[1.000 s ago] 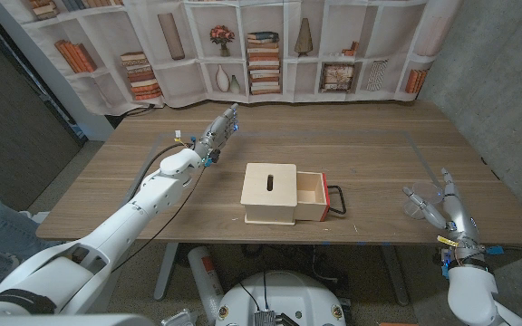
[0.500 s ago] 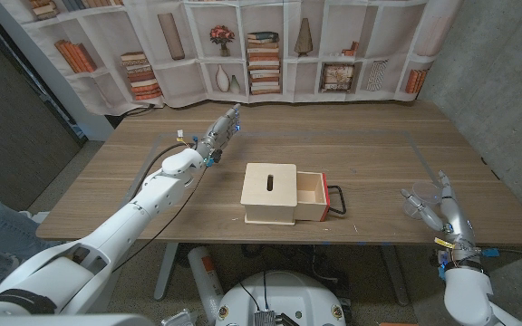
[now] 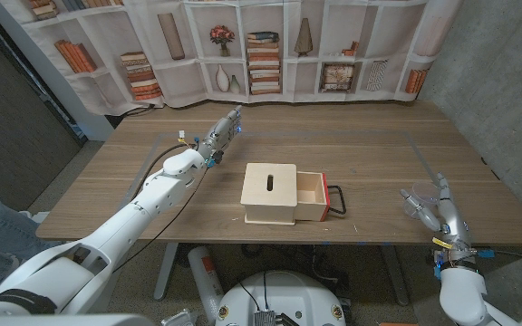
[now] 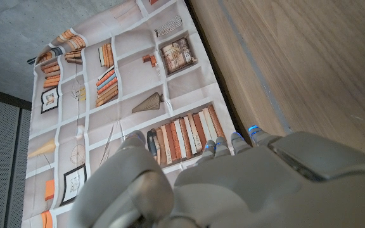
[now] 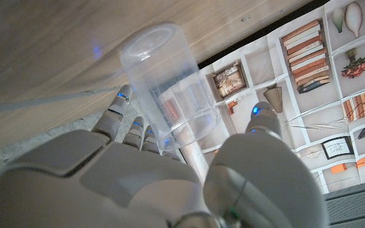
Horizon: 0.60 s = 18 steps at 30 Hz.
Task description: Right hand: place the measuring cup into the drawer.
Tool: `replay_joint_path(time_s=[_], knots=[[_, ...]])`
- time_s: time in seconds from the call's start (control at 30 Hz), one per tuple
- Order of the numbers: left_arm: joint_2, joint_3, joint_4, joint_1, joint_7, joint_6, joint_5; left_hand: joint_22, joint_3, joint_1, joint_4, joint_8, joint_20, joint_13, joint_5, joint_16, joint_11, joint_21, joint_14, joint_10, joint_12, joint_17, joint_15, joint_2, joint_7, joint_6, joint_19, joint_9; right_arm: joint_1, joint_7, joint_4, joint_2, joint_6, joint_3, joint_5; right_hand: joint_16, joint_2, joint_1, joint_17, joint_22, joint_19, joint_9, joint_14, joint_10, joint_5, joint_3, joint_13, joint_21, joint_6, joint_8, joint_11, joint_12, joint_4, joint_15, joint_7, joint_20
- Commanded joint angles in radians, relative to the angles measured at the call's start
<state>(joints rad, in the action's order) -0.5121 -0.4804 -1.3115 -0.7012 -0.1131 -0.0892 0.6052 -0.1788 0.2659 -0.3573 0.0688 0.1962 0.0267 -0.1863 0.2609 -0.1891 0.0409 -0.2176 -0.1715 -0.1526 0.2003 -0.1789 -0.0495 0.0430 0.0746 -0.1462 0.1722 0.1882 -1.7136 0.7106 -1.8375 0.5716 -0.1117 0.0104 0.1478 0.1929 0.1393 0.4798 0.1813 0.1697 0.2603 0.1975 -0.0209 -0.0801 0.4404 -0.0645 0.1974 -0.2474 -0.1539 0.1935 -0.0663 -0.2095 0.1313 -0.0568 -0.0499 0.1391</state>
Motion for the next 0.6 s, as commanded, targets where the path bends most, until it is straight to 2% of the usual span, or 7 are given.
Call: replay_joint_path(time_s=[0.03, 0.33, 0.43, 0.47, 0.6], knots=[[0.003, -0.005, 0.016, 0.011, -0.01, 0.005, -0.001, -0.005, -0.004, -0.002, 0.001, 0.004, -0.006, -0.002, -0.001, 0.001, -0.003, 0.004, -0.033, -0.002, 0.004, -0.005, -0.008, -0.007, -0.004, 0.002, 0.046, 0.003, 0.035, 0.02, 0.036, -0.004, -0.018, -0.034, -0.038, 0.009, -0.005, 0.018, 0.003, 0.006, 0.023, 0.004, 0.016, 0.008, 0.01, 0.004, 0.002, -0.001, -0.007, 0.006, 0.0, -0.009, 0.002, -0.003, 0.003, 0.0], [0.007, -0.004, 0.033, 0.01, -0.015, 0.003, 0.004, -0.005, -0.005, -0.003, 0.0, 0.005, -0.008, -0.002, -0.001, 0.001, -0.001, 0.005, -0.034, -0.005, 0.003, -0.005, -0.009, -0.008, -0.007, 0.004, 0.046, 0.003, 0.047, 0.061, 0.035, -0.009, 0.012, -0.051, -0.032, 0.021, -0.035, 0.069, 0.006, 0.008, 0.081, 0.004, 0.074, 0.037, 0.032, -0.01, 0.003, -0.005, 0.019, 0.018, 0.009, -0.022, 0.011, 0.033, -0.001, -0.009], [0.007, -0.003, 0.036, 0.008, -0.014, 0.002, 0.005, -0.005, -0.005, -0.004, 0.0, 0.005, -0.009, -0.002, -0.001, 0.001, -0.004, 0.005, -0.034, -0.005, 0.003, -0.005, -0.009, -0.008, -0.007, 0.005, 0.047, 0.003, 0.051, 0.086, 0.034, -0.016, 0.023, -0.056, -0.025, 0.027, -0.051, 0.098, 0.008, 0.01, 0.1, 0.004, 0.106, 0.067, 0.041, -0.02, 0.004, -0.004, 0.054, 0.03, 0.012, -0.034, 0.015, 0.045, -0.009, -0.015], [0.008, -0.003, 0.037, 0.007, -0.015, 0.002, 0.006, -0.005, -0.005, -0.004, 0.0, 0.005, -0.009, -0.002, -0.001, 0.001, -0.003, 0.005, -0.033, -0.005, 0.003, -0.005, -0.009, -0.009, -0.008, 0.005, 0.047, 0.003, 0.05, 0.092, 0.032, -0.016, 0.031, -0.057, -0.022, 0.029, -0.059, 0.114, 0.01, 0.011, 0.107, 0.004, 0.119, 0.081, 0.045, -0.025, 0.005, -0.003, 0.07, 0.035, 0.024, -0.039, 0.016, 0.054, -0.014, -0.014], [0.01, -0.003, 0.041, 0.008, -0.016, 0.0, 0.007, -0.005, -0.006, -0.004, 0.0, 0.005, -0.011, -0.002, -0.001, 0.001, -0.004, 0.006, -0.034, -0.004, 0.004, -0.005, -0.008, -0.009, -0.009, 0.006, 0.047, 0.003, 0.051, 0.129, 0.026, -0.023, 0.056, -0.062, -0.004, 0.037, -0.09, 0.161, 0.018, 0.015, 0.133, 0.008, 0.168, 0.142, 0.049, -0.043, 0.012, 0.0, 0.159, 0.063, 0.039, -0.065, 0.017, 0.073, -0.044, -0.021]])
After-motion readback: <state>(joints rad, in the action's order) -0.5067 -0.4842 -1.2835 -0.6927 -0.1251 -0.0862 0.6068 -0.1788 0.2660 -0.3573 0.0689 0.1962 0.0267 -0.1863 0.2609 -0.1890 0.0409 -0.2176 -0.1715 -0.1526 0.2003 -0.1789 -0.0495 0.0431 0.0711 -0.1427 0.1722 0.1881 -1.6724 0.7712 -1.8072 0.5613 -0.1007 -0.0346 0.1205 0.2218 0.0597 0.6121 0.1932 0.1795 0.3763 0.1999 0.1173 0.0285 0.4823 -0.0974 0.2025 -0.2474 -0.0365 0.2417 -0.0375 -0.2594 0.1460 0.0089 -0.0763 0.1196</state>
